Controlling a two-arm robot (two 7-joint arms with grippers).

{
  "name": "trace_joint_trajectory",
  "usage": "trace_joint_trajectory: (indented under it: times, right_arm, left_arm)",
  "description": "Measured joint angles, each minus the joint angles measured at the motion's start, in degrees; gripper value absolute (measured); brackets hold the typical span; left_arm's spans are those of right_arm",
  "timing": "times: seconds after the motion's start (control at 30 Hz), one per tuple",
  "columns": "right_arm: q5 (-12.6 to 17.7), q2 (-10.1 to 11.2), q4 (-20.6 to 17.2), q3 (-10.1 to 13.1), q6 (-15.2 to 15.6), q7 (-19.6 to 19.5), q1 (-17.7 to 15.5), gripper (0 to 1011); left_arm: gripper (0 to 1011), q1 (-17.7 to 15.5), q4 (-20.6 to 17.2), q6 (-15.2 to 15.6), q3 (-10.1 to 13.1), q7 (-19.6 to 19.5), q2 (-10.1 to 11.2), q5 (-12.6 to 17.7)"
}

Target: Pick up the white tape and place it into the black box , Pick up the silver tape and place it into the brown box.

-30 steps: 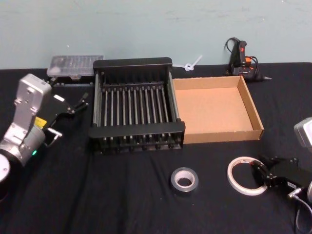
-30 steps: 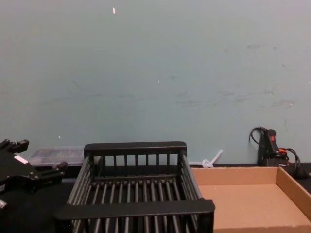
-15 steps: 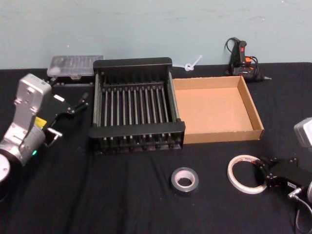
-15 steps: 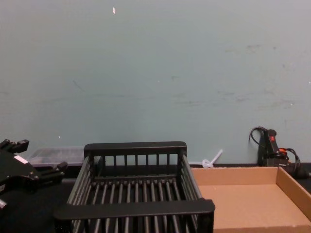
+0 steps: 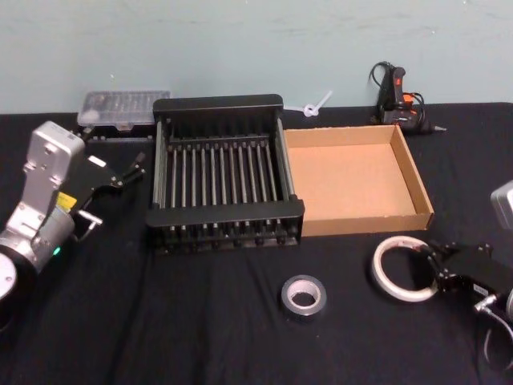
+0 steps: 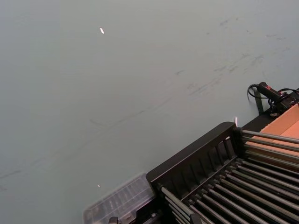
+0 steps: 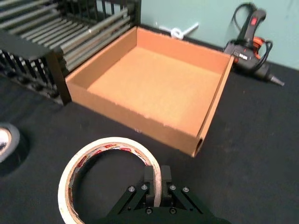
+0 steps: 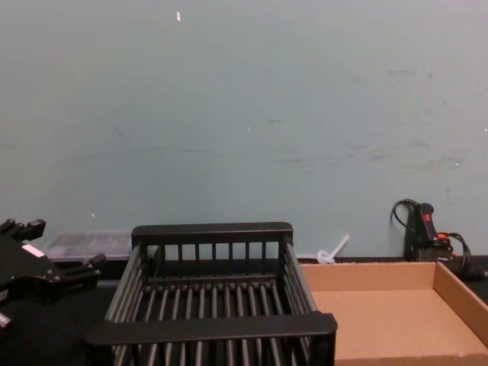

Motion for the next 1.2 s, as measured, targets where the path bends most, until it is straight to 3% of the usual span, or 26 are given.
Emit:
trace_joint_trajectory:
  times: [0.43,1.2]
  right_arm:
    - [-1.58,-3.56,-0.65,0.62,-0.58,0.20,4.48,95]
    - [-7.10,-12.98,6.17,-5.55,1.10,-0.21,17.73,95]
  left_arm:
    - [1001,0.00,0.00,0.00,0.00,0.00,0.00,0.00]
    - [1001,0.00,0.00,0.00,0.00,0.00,0.00,0.00]
